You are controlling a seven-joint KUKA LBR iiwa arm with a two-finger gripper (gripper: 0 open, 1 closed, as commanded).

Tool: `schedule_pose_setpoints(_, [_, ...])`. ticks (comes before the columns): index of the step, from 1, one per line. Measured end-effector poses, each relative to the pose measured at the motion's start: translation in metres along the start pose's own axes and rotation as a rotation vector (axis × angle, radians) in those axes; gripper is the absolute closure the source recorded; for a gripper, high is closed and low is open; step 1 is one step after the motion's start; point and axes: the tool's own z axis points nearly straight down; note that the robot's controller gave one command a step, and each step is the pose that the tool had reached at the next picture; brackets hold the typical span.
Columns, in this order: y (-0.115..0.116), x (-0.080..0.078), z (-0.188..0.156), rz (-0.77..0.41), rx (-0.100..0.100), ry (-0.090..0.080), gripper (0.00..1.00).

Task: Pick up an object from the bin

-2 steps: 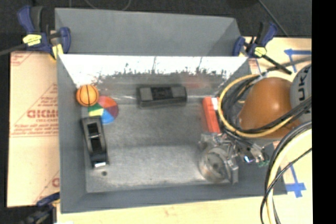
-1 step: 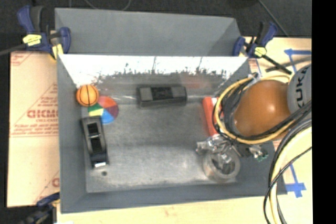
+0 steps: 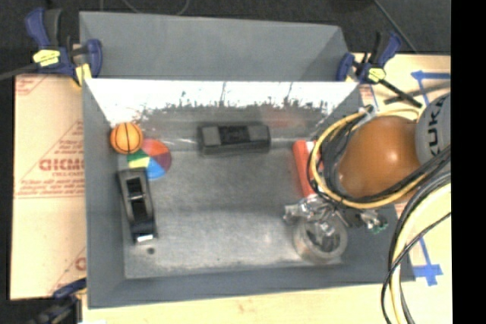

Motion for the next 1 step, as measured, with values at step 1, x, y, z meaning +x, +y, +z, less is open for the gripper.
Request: schedule_pose_setpoints(1, [0.0086,0.0047,-0.0413,0.04,-0.026,0.052,1.0])
